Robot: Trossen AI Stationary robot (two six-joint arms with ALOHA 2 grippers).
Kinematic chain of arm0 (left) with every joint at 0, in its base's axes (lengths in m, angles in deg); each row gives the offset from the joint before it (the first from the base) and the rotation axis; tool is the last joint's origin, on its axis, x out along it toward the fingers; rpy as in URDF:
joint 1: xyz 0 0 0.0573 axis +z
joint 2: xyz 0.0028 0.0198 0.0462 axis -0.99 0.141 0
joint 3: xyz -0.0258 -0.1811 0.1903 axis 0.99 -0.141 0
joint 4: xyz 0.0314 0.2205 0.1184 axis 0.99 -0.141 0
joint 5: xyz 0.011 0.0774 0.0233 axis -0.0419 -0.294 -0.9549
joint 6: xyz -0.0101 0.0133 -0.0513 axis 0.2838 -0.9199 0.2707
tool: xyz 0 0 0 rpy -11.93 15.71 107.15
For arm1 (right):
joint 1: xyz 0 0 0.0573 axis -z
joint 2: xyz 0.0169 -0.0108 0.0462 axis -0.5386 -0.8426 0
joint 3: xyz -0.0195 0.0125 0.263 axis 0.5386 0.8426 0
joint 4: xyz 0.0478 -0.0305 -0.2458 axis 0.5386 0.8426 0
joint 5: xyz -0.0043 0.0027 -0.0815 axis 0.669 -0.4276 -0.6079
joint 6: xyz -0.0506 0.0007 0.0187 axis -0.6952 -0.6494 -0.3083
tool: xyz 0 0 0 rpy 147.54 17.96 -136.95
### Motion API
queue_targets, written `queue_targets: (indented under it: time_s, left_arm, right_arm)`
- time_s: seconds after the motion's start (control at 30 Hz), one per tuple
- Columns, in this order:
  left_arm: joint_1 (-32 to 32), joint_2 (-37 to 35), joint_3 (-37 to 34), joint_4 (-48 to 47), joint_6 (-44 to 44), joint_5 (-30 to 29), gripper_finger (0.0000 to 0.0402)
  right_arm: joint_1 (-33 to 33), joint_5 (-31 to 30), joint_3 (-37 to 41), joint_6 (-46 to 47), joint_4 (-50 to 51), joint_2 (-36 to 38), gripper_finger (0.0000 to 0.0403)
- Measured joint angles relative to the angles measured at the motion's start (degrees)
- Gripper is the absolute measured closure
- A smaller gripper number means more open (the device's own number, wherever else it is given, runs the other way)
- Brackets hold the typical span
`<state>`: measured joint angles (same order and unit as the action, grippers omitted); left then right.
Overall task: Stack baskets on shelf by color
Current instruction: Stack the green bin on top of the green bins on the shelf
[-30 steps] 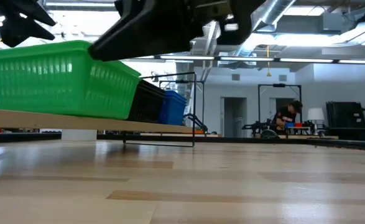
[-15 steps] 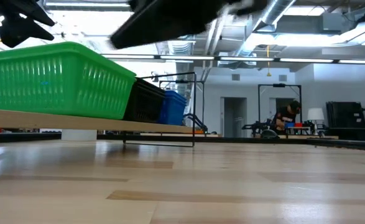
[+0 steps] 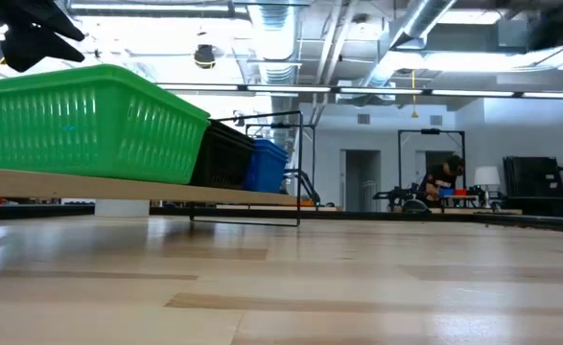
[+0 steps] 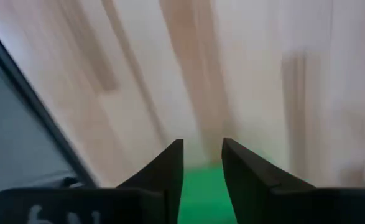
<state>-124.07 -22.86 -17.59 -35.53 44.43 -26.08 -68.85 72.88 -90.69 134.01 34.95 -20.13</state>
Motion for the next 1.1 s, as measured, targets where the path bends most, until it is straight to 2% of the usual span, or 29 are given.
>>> queue_targets:
  time_s: [0.2,0.33,0.47,0.57,0.67,0.77,1.1]
  left_arm:
    - [0.0,0.0,0.0,0.0,-0.9,-0.3,0.0232]
    - [0.0,0.0,0.0,0.0,-1.0,-1.2,0.0232]
    - [0.0,0.0,0.0,0.1,-1.0,-1.6,0.0232]
    - [0.0,0.0,0.0,0.1,-1.0,-2.1,0.0232]
    - [0.0,0.0,0.0,0.1,-1.0,-2.9,0.0232]
    - [0.0,0.0,0.0,0.1,-1.0,-3.0,0.0232]
    - [0.0,0.0,0.0,0.1,0.0,-2.9,0.0232]
  right_arm:
    - [-11.5,-0.1,0.0,25.4,3.0,3.3,0.0216]
    - [-18.4,-0.1,0.0,38.7,2.8,3.5,0.0179]
    - [-24.5,-0.2,0.4,48.8,2.0,2.6,0.0165]
    - [-27.9,-0.9,3.2,55.7,-2.4,2.7,0.0164]
    - [-31.0,-3.8,6.1,59.3,-5.6,2.6,0.0165]
    - [-32.3,-4.1,9.7,59.9,-8.2,2.6,0.0169]
    - [-31.0,-4.4,19.1,55.5,-20.0,2.6,0.0170]
